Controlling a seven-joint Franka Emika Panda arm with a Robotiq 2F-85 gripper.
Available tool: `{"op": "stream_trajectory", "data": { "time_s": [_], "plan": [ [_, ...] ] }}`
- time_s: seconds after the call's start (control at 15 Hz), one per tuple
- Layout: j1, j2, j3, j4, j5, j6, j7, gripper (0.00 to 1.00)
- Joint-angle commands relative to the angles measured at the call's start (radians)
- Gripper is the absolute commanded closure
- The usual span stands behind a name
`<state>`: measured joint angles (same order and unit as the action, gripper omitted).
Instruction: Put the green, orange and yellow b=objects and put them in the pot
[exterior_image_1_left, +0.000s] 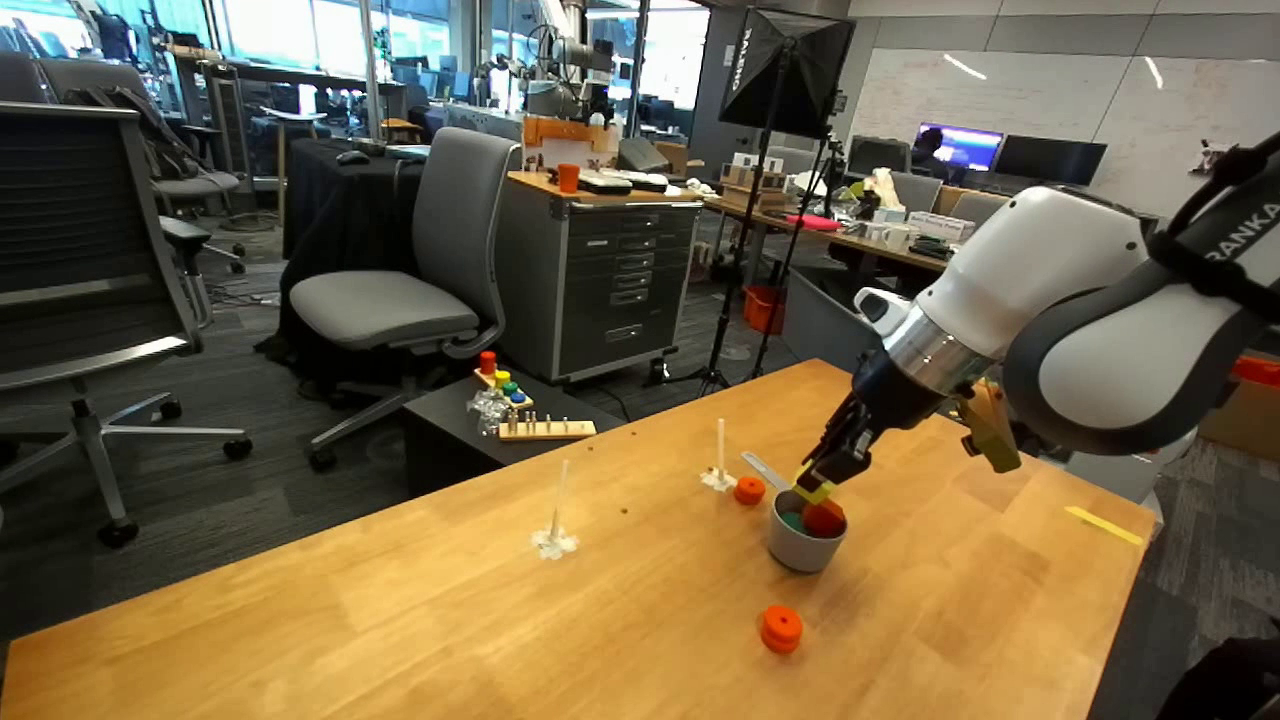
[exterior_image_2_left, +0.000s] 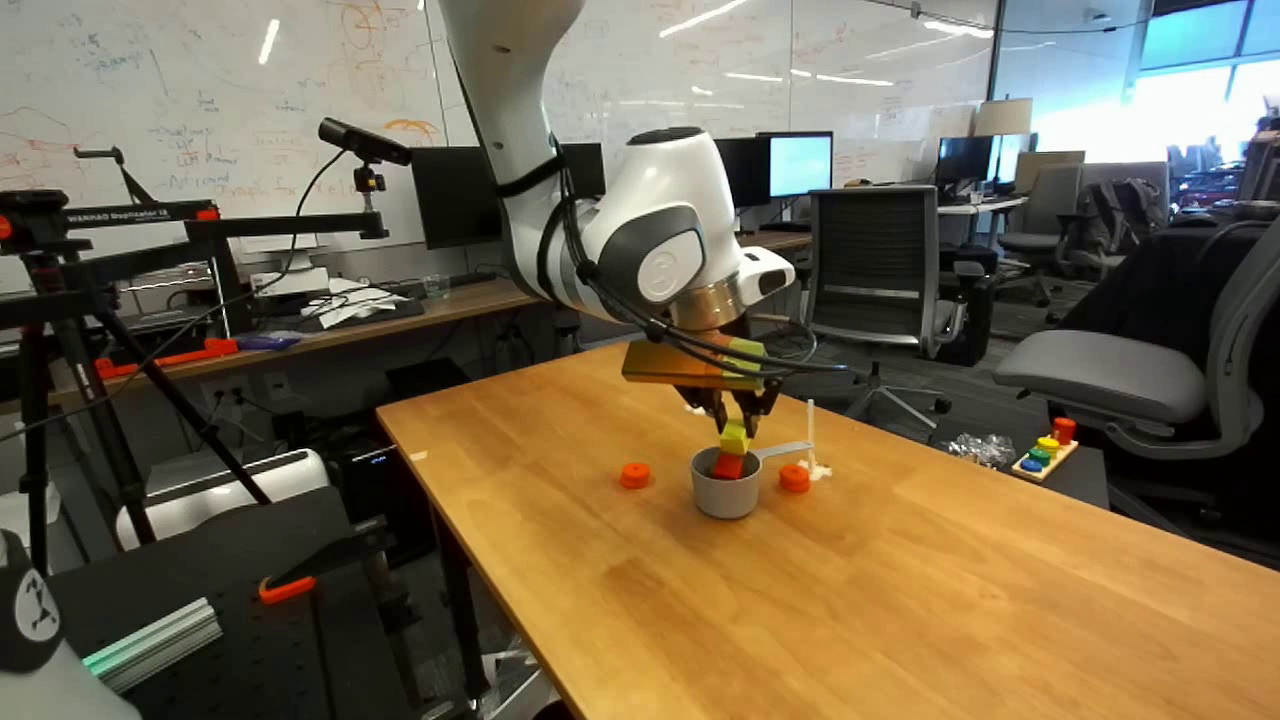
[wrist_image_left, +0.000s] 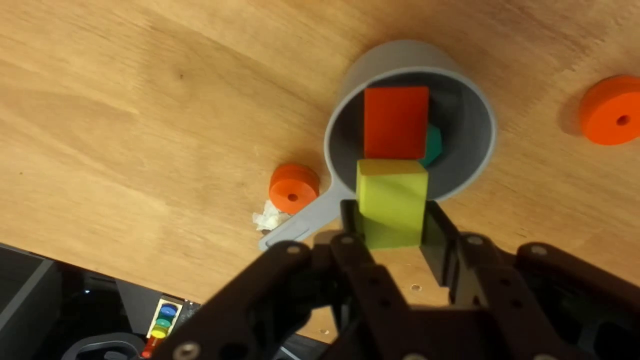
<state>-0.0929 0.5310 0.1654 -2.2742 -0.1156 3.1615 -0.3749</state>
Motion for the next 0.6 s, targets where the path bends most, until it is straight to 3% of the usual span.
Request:
{"op": "stream_trajectory", "data": {
  "time_s": [0.0, 0.27, 0.33, 0.53],
  "plan": [
    [0.035, -0.041, -0.038, -0.036, -0.035, 0.012, 0.05, 0.36],
    [0.034, -0.04, -0.036, -0.038, -0.036, 0.014, 0.049, 0.04],
    [0.032, -0.041, -0.036, -0.039, -0.037, 0.013, 0.047, 0.0],
    [0.047, -0.039, -0.053, -0.05, -0.058, 0.068, 0.04, 0.0]
  ]
}}
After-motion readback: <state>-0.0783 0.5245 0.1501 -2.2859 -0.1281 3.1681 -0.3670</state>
